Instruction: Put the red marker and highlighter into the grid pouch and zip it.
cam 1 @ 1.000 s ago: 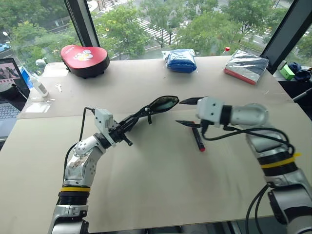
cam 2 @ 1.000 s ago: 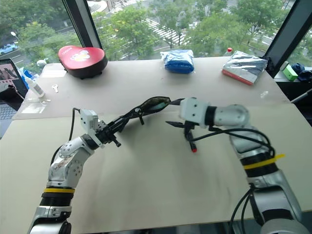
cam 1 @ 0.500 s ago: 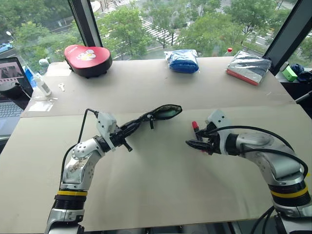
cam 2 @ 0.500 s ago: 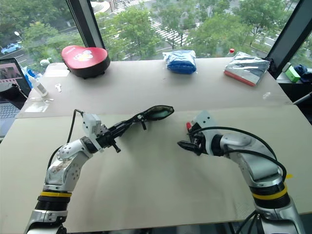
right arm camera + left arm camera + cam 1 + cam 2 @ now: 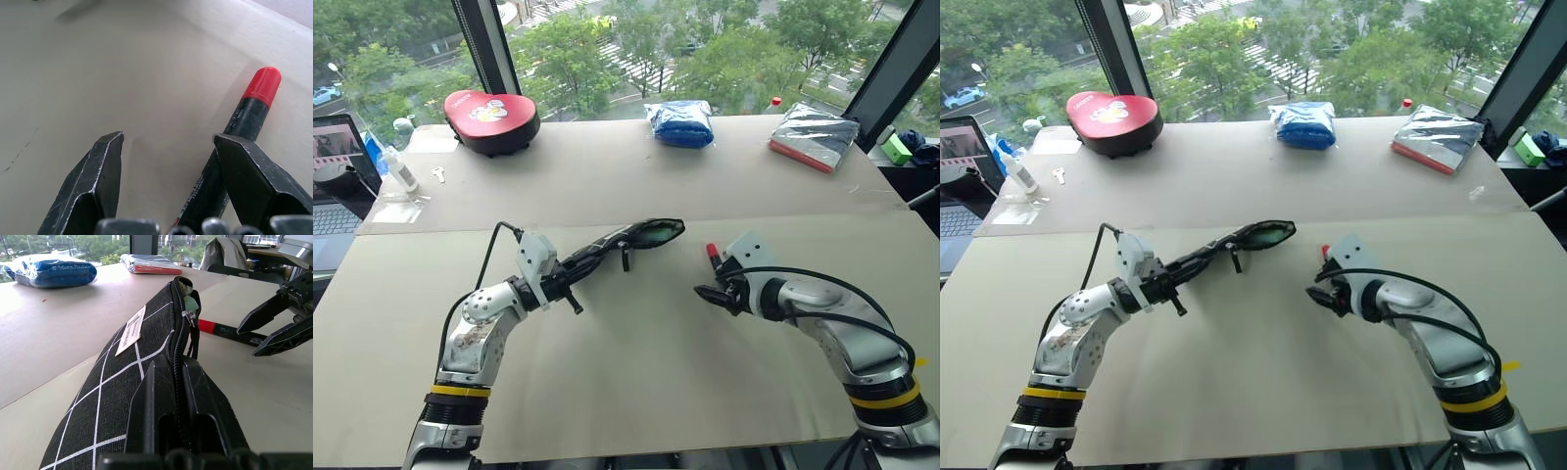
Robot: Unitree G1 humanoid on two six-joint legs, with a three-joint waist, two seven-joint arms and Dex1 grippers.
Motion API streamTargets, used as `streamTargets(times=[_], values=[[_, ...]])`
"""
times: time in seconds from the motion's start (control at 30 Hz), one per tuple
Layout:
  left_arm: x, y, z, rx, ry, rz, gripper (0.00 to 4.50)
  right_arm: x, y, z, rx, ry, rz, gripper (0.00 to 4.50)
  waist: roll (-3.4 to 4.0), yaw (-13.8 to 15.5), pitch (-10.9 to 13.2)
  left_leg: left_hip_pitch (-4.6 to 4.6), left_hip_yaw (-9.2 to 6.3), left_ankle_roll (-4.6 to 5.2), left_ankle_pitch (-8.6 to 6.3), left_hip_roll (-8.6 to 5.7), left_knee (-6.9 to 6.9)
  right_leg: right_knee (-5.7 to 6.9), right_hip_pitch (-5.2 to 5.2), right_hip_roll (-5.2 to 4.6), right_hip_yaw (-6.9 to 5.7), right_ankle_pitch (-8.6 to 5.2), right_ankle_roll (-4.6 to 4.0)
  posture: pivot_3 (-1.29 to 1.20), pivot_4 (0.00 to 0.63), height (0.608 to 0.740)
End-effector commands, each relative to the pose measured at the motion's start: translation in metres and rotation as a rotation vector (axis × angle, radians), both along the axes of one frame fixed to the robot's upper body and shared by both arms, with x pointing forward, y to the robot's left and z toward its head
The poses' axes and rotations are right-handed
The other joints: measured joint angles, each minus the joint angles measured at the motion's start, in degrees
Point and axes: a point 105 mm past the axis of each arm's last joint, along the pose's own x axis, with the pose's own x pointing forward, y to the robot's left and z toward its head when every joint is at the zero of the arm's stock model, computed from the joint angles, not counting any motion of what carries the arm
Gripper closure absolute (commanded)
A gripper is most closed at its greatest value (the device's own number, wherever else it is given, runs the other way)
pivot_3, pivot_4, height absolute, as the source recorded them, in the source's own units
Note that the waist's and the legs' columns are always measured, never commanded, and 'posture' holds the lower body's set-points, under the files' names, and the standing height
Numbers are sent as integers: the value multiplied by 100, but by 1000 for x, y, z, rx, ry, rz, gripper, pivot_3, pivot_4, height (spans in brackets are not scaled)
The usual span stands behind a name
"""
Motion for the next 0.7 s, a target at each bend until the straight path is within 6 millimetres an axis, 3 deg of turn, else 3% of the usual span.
streamTargets(times=[0.03,0.23,0.57,0.63,0.7], values=[[-3,-3,15,-11,-66,-16,4500,6,-5,13,105,-14,-34,1255,0,0,0,0,0,0,0,0,0,0,1,0,0,0,0,0,150,740],[-1,-1,14,-15,-59,-11,4500,20,-31,23,89,-68,-128,1255,0,1,0,0,0,0,0,-1,0,0,0,-1,0,0,0,0,150,740],[0,2,8,-20,-37,-4,4500,27,-42,25,146,-93,-187,1255,0,-7,0,-1,1,0,0,1,-3,0,-2,1,2,0,0,0,150,740],[0,3,7,-21,-33,-1,4500,30,-53,25,137,-105,-217,1255,0,-8,0,-1,1,0,0,0,-2,0,-2,1,2,0,0,0,150,740],[0,4,6,-24,-29,3,4500,36,-82,26,69,-159,-293,1255,0,-3,0,-1,1,0,0,0,-2,0,-1,1,1,0,0,0,150,740]])
